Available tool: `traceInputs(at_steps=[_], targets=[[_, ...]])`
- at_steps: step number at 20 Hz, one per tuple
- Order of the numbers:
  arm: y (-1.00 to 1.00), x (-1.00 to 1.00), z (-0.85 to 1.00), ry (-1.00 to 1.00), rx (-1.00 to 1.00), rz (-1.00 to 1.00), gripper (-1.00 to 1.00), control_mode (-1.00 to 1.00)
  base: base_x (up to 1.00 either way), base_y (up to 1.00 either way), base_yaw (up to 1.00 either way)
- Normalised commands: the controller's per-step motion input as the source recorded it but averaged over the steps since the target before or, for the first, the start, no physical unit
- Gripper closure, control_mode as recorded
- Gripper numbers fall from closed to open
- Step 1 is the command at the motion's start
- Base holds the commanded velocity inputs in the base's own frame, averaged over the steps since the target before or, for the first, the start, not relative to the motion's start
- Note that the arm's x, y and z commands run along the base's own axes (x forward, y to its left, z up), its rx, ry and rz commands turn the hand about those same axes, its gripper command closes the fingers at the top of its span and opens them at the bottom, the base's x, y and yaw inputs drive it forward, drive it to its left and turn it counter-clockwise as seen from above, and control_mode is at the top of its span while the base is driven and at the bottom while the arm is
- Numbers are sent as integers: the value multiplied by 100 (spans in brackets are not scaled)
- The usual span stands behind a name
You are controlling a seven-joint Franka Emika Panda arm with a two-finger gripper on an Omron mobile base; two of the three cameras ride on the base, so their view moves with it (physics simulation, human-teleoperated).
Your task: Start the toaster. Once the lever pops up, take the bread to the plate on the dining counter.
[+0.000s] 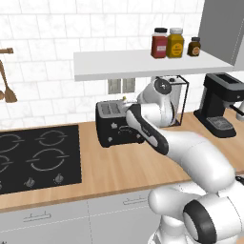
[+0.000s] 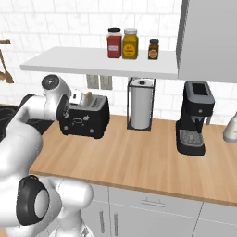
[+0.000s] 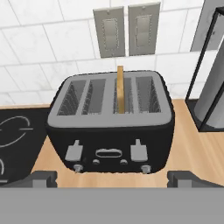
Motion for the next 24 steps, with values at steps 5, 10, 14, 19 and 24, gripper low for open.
traceInputs(at_steps=[5,10,14,19,24], targets=[[0,46,-26,-1,0,-1,-100,-100,0,0,0],[0,37,-37,-7,0,-1,-100,-100,0,0,0],[0,43,-14,-2,0,0,-100,-100,0,0,0],[0,38,-1,0,0,0,-100,-100,0,0,0],[0,37,-4,0,0,0,-100,-100,0,0,0]])
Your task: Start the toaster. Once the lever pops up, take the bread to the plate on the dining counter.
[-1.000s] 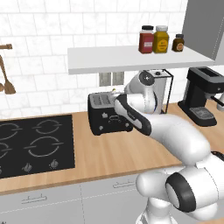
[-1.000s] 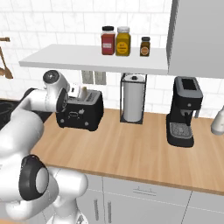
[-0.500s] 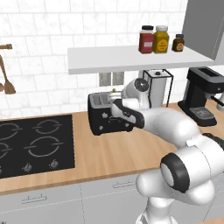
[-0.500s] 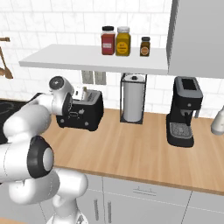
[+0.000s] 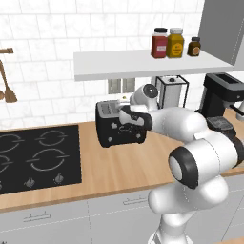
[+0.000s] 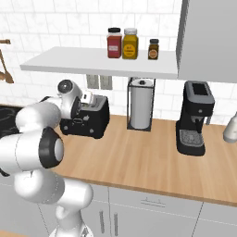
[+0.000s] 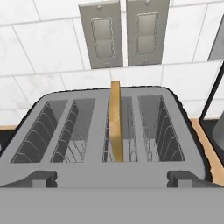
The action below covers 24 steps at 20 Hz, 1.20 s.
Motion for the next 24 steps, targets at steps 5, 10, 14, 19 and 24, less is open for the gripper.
traceInputs(at_steps=[5,10,14,19,24], targets=[[0,28,-15,0,0,0,-100,-100,0,0,0],[0,27,-11,0,0,0,-100,-100,0,0,0],[0,25,-7,0,0,0,-100,-100,0,0,0],[0,23,-7,0,0,0,-100,-100,0,0,0],[0,14,-10,1,0,0,-100,-100,0,0,0]])
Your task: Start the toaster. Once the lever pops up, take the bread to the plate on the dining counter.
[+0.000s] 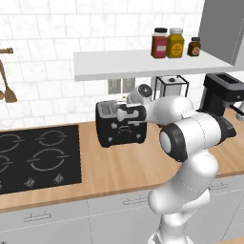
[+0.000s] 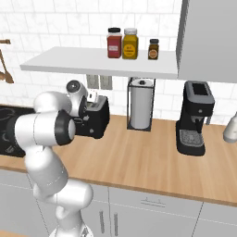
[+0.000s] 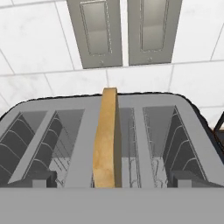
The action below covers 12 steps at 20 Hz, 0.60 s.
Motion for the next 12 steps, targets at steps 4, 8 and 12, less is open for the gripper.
traceInputs(at_steps=[4,8,12], targets=[[0,10,-12,1,0,0,100,-100,0,0,0],[0,9,-1,0,0,0,100,-100,0,0,0],[0,5,0,0,0,0,100,-100,0,0,0]])
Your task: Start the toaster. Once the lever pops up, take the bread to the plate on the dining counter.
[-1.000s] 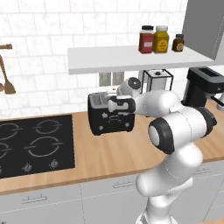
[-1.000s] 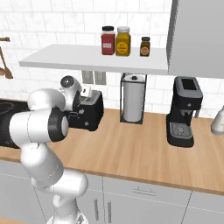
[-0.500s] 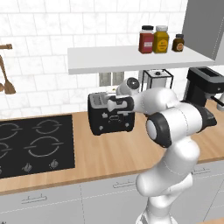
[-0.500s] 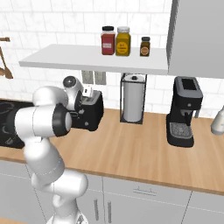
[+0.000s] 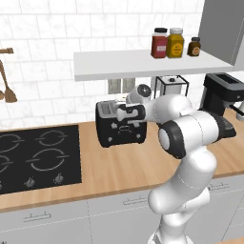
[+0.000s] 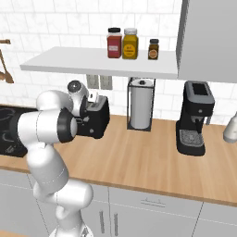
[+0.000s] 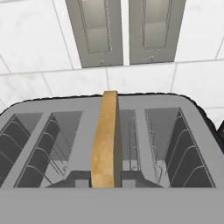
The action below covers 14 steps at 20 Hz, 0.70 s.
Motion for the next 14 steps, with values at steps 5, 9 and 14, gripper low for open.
traceInputs(at_steps=[5,9,14], targets=[[1,0,0,0,0,0,100,-100,0,0,0],[6,-9,23,-8,0,0,100,-100,0,0,0],[0,-7,35,-6,0,1,100,-100,0,0,0]])
